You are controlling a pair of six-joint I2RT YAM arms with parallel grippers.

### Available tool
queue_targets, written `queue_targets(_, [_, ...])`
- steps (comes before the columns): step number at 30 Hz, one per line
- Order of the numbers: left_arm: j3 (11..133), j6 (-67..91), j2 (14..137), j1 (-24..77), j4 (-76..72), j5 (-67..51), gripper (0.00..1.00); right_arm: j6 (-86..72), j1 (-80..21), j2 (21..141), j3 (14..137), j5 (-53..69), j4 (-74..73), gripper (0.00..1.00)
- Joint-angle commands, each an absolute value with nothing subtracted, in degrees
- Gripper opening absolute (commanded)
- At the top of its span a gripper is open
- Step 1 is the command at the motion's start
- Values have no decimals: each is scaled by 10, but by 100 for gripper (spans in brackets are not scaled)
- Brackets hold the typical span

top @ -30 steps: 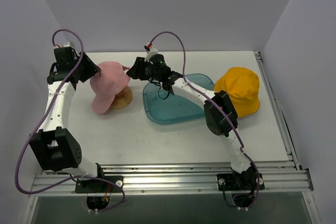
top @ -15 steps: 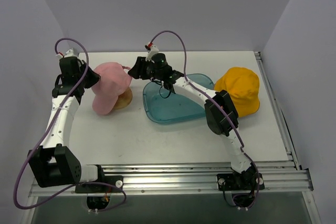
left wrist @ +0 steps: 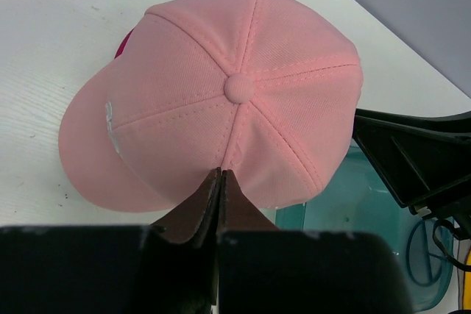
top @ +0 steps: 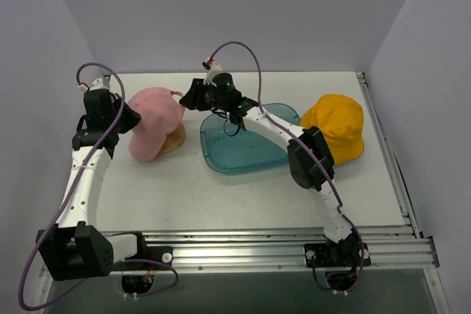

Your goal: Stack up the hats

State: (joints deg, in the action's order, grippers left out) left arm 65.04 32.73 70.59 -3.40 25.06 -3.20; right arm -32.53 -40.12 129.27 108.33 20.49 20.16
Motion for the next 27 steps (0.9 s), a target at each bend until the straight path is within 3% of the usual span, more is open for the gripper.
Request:
queue_targets(1, [689,316,690,-32,276,-9,2,-323,-403,1293,1114,220,218,33])
queue_targets(3, [715,305,700,-33,293,10,3,-323,-403,1292,1113,219,220,28])
queue_targets(5, [728,299,706,-33,308,17,12,-323,-403,1291,1112,218,220,28])
queue_targets(6, [732,298,708,-33,308,16,29,-323,-403,1291,1112,219,220,28])
queue_targets(9, [742,294,720,-33,300,3,53,-324,-403,1293,1112,219,222,28])
queue_targets(12, [757,286,743,-33,285,-24,60,-324,-403,1293,1111,220,221,28])
queue_targets(19, [795,272,804,-33,297,-35,61,-323,-403,1293,1107,221,224,29])
queue_targets(23, [821,270,836,-34,306,-41,56,-324,-403,1295,1107,221,228,29])
queue_targets(26, [827,270,841,-34,308,-40,45,-324,-403,1296,1108,224,229,28])
queue_targets(27, [831,269,843,-35,310,-38,33,-323,-403,1297,1108,224,229,28])
